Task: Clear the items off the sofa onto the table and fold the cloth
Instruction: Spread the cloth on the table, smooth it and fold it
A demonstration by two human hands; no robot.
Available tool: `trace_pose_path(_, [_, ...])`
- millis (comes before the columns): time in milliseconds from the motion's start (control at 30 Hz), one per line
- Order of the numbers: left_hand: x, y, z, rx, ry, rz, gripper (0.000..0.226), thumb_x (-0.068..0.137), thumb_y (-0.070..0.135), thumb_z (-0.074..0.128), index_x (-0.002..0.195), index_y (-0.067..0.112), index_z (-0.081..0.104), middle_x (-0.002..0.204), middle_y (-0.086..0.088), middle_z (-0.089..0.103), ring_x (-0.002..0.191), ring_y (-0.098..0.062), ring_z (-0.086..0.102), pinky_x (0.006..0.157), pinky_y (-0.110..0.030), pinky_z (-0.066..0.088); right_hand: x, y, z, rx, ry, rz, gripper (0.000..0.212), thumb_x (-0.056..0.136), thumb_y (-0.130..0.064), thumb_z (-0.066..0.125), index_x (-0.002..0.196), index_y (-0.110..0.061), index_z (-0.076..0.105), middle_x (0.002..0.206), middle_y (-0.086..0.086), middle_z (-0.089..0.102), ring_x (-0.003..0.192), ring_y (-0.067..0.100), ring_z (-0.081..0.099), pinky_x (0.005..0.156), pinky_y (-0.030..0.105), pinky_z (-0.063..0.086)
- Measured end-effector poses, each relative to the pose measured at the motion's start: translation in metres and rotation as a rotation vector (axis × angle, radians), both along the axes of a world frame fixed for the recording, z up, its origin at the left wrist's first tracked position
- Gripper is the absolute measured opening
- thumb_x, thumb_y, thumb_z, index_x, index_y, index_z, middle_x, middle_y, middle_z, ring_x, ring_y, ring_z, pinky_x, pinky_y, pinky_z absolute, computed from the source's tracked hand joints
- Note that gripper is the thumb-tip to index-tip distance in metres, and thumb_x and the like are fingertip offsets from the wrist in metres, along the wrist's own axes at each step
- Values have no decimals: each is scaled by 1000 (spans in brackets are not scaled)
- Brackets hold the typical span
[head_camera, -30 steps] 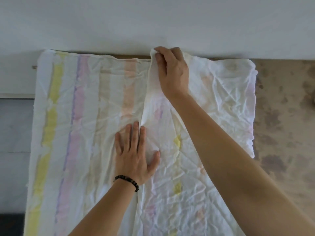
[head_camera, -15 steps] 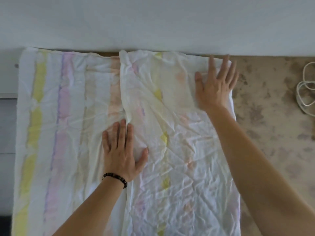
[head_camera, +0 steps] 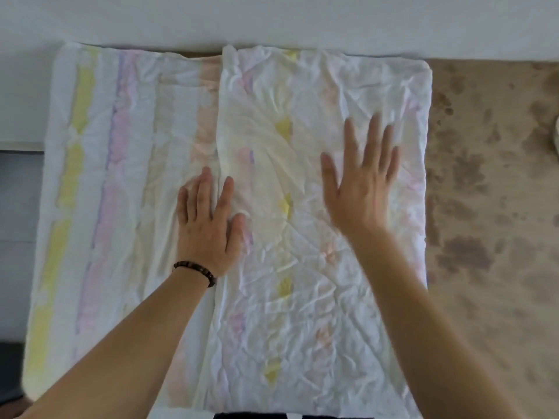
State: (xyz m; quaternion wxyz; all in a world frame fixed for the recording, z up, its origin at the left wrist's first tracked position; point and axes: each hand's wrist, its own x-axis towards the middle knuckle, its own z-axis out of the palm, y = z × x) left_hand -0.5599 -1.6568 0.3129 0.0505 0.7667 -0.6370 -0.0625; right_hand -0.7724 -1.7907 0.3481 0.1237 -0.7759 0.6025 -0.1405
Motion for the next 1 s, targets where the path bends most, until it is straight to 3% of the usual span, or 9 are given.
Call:
trace_pose_path(233, [-4, 0, 3, 69, -35, 58, 64, 99, 47, 26, 151, 9, 23, 159, -18, 13, 147, -33, 11, 119, -54, 7, -26, 155, -31, 109, 56, 387, 66, 100, -52, 43, 154, -16, 31, 162, 21, 14, 151, 38, 6, 119, 58, 15])
trace_pose_path(300, [-11, 14, 11, 4, -35, 149, 55, 100, 44, 35, 143, 9, 38, 153, -21, 27, 141, -37, 25, 116, -52, 15, -30, 159, -37, 114, 77, 437, 66, 100, -53, 40, 154, -17, 31, 163, 20, 14, 151, 37, 5, 120, 56, 12])
trace_pose_path(400, [-30, 56, 26, -186, 23, 385, 39, 99, 41, 42, 106, 8, 61, 113, -13, 58, 105, -34, 54, 89, -43, 38, -28, 158, -38, 130, 105, 444, 66, 101, -55, 33, 155, -19, 27, 163, 19, 11, 152, 36, 2, 121, 55, 6])
trace_pose_path(533, [-52, 128, 41, -166, 182, 482, 40, 95, 46, 45, 84, 10, 60, 79, -1, 59, 72, -24, 52, 65, -38, 46, -23, 158, -24, 200, 78, 373, 63, 99, -52, 42, 152, -18, 34, 163, 18, 15, 151, 37, 5, 122, 52, 0])
trace_pose_path(600, [-59, 157, 40, -100, 169, 451, 41, 93, 48, 45, 78, 12, 58, 72, 1, 57, 66, -23, 50, 62, -36, 44, -9, 161, -14, 210, -15, 256, 55, 96, -42, 52, 144, -15, 47, 156, 20, 30, 147, 39, 20, 120, 52, 7])
trace_pose_path(667, [-64, 178, 37, -66, 165, 426, 41, 91, 49, 48, 75, 13, 58, 69, 1, 57, 64, -22, 51, 61, -35, 44, 15, 161, -1, 128, -146, 228, 41, 94, -31, 58, 131, -13, 60, 133, 17, 54, 125, 36, 50, 106, 50, 35])
trace_pose_path(733, [-66, 190, 33, -53, 178, 417, 38, 90, 47, 54, 73, 13, 57, 66, 1, 55, 62, -22, 50, 59, -35, 44, 44, 159, 11, 126, -261, 274, 30, 95, -28, 58, 120, -12, 67, 111, 10, 63, 101, 29, 61, 83, 44, 52])
trace_pose_path(867, [-62, 202, 30, -86, 258, 378, 37, 90, 41, 59, 66, 14, 50, 57, 4, 49, 55, -18, 46, 51, -30, 39, 91, 153, 11, 367, -124, 226, 32, 98, -38, 53, 113, -12, 64, 111, 6, 57, 94, 23, 59, 72, 33, 47])
trace_pose_path(1000, [-56, 207, 36, -81, 373, 392, 37, 92, 50, 51, 76, 17, 51, 54, 7, 53, 47, -13, 48, 42, -23, 36, 97, 156, 15, 291, -81, 148, 26, 100, -24, 48, 104, -9, 69, 104, 8, 60, 87, 26, 60, 68, 29, 43])
